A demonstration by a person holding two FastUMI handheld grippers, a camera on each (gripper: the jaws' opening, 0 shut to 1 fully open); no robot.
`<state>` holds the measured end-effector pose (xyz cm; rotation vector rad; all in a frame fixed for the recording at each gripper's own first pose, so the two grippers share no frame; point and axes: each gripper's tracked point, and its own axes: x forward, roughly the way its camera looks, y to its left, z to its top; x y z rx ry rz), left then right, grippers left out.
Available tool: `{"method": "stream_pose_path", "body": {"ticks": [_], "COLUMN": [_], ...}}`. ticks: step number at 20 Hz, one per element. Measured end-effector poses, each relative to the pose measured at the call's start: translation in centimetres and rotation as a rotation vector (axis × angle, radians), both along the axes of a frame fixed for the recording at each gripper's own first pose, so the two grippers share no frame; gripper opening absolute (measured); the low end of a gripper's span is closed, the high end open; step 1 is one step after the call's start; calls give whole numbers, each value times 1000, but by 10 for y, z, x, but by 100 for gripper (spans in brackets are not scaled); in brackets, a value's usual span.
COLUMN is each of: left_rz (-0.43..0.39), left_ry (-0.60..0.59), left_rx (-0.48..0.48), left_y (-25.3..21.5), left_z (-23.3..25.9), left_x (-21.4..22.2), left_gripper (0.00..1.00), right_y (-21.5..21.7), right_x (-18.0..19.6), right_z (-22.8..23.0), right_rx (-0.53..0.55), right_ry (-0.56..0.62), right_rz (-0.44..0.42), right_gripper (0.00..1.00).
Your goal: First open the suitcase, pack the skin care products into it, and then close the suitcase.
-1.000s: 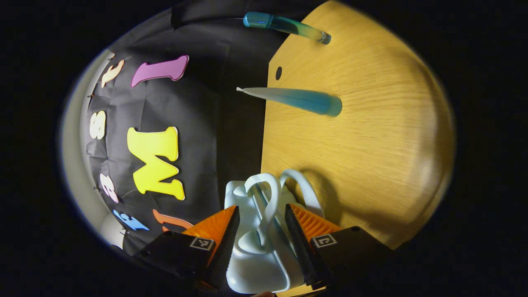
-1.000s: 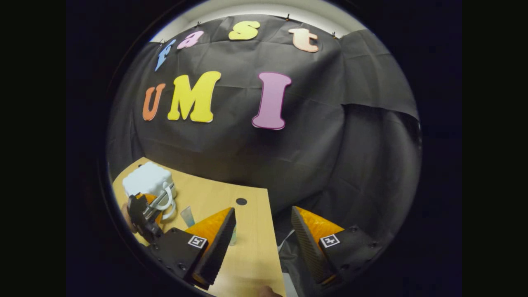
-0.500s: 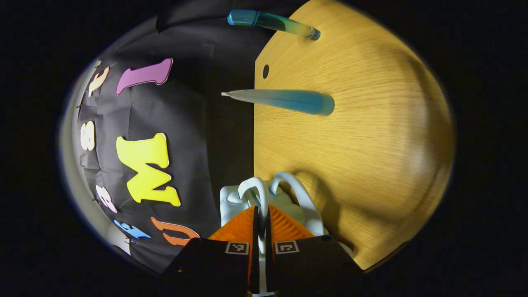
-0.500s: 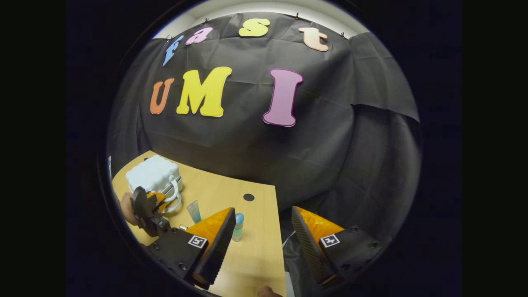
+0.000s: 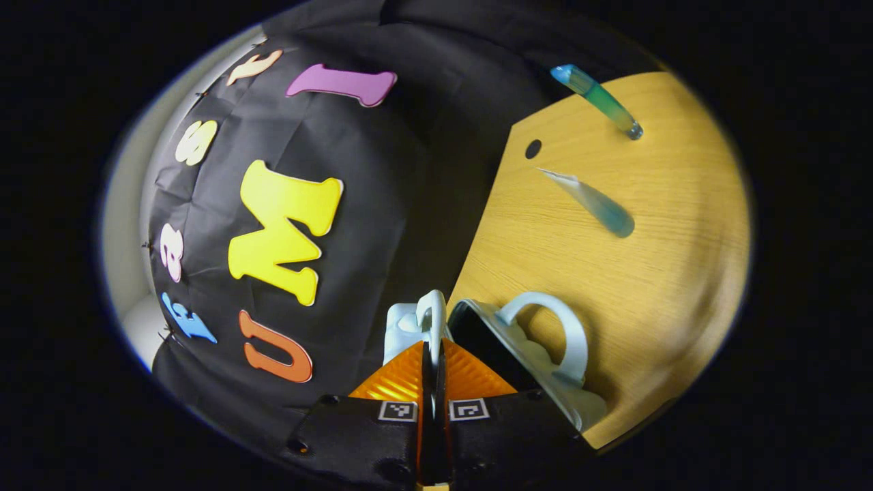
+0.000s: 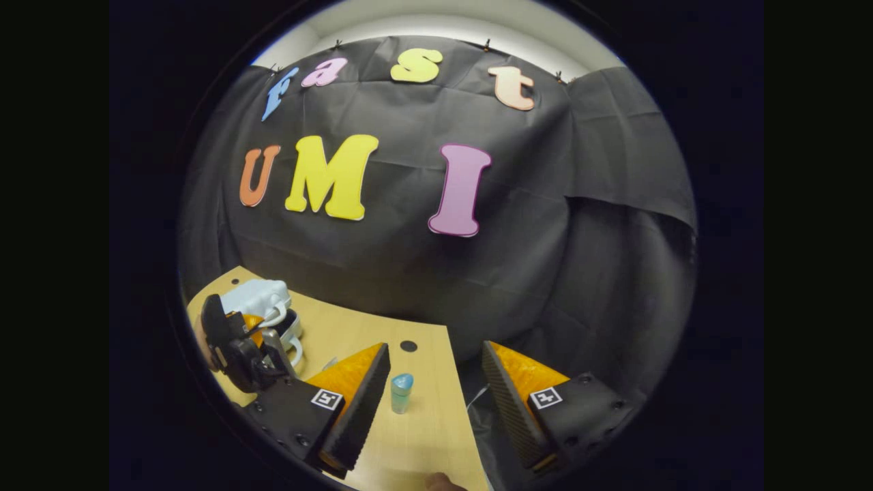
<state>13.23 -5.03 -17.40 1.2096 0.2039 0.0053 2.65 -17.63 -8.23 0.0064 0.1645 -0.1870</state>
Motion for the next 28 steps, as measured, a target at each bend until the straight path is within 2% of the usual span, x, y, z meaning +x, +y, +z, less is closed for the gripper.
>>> {"method": "stream_pose_path", "body": {"ticks": [5,9,12,14,21,25,28], "left_rz": [18,48,90,72,43,89,106], "left_ry": [-77,-129,-146,-150,-150,-112,-68], "left_rx": [-176,-290,-367,-397,-320,-376,-423], "left_y": [59,128,185,221,329,380,407], "left_z": [67,108,123,128,101,71,44], "left_x": [-15,-23,-28,-26,-19,-9,-1], "left_gripper": [3,3,2,3,3,3,3], "right_y": [41,86,116,131,172,187,197], "right_x": [-7,-7,-7,-7,-18,-19,-18], "right_z": [25,43,49,54,56,51,47], "right_rx": [-9,3,43,47,25,-1,20], "right_ry": [-28,-41,-33,-37,-21,9,35], "right_rz": [-24,-20,-28,-39,-71,-73,-70], "right_gripper": [81,81,81,81,82,82,81]}}
